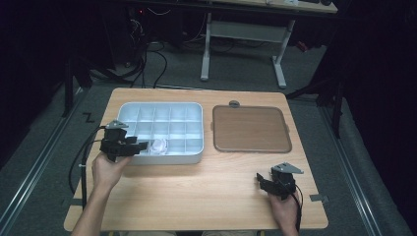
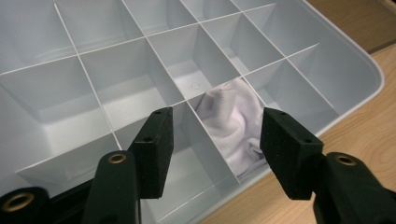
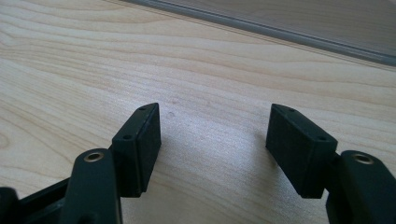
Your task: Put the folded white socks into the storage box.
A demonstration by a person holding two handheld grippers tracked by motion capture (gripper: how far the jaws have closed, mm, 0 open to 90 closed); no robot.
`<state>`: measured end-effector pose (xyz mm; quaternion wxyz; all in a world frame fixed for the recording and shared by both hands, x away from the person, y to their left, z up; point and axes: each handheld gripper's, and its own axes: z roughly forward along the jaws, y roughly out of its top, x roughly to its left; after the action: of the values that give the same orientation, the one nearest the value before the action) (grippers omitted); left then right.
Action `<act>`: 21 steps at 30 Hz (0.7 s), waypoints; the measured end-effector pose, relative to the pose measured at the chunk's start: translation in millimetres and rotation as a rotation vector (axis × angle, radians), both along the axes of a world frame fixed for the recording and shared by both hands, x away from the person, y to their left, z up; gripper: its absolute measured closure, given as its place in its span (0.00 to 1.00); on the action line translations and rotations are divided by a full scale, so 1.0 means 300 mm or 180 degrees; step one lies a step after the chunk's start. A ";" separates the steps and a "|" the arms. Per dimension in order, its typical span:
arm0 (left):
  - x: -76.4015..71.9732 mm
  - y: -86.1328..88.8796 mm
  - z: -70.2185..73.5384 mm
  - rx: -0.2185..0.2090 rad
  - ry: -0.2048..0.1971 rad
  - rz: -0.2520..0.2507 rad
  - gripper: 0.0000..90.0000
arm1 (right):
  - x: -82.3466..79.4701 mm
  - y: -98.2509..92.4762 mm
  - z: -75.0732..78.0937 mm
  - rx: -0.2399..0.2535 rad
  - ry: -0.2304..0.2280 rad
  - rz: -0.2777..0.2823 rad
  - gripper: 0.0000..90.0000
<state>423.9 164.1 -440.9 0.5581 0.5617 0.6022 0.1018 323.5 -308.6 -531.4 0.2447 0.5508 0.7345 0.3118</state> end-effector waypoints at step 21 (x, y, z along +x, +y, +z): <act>-0.122 0.057 0.007 -0.0262 -0.0174 0.0027 0.48 | 0.000 0.000 0.000 0.0001 0.0002 -0.0003 0.40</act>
<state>387.4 181.1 -438.8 0.5965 0.5327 0.5928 0.0946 323.5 -308.5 -531.4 0.2444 0.5513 0.7343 0.3117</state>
